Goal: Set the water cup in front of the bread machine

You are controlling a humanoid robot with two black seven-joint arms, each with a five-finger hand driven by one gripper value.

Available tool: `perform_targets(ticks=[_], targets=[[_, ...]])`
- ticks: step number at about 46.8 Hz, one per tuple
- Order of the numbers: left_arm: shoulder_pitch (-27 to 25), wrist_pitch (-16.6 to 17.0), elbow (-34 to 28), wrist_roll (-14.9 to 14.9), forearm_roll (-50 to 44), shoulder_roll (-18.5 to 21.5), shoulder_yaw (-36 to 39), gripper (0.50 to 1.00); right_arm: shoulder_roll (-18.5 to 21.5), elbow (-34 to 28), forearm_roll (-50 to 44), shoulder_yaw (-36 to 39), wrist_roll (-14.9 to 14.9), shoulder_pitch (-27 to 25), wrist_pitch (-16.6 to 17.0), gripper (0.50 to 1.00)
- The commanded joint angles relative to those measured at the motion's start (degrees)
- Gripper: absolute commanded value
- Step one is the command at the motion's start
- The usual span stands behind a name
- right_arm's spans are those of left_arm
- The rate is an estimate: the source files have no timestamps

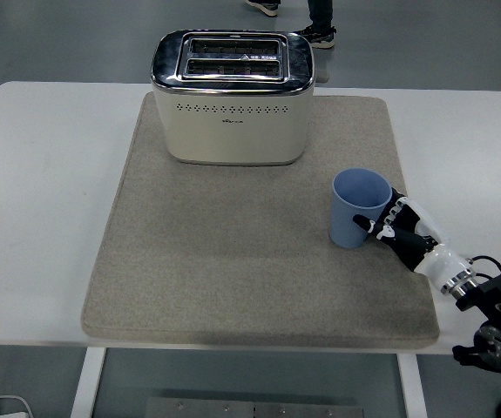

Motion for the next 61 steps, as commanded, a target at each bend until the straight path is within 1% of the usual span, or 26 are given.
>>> perform_targets(ticks=[1, 15, 29, 36, 46, 61], targets=[[0.0, 0.0, 0.0, 0.0, 0.0, 0.0, 0.0, 1.0, -0.2, 0.1, 0.0, 0.1, 0.1, 0.1, -0.1, 0.5], [0.0, 0.0, 0.0, 0.0, 0.0, 0.0, 0.0, 1.0, 0.2, 0.2, 0.3, -0.1, 0.0, 3.4, -0.9, 0.5], [0.0, 0.0, 0.0, 0.0, 0.0, 0.0, 0.0, 1.0, 4.7, -0.1, 0.1, -1.3, -0.7, 6.7, -4.4, 0.5], [0.1, 0.0, 0.0, 0.0, 0.0, 0.0, 0.0, 1.0, 6.4, -1.1, 0.3, -2.5, -0.7, 9.3, -5.4, 0.5], [0.0, 0.0, 0.0, 0.0, 0.0, 0.0, 0.0, 1.0, 11.6, -3.6, 0.2, -5.4, -0.7, 12.5, -7.4, 0.5], [0.0, 0.0, 0.0, 0.0, 0.0, 0.0, 0.0, 1.0, 17.8, -8.0, 0.5, -9.2, -0.8, 16.8, -10.0, 0.504]])
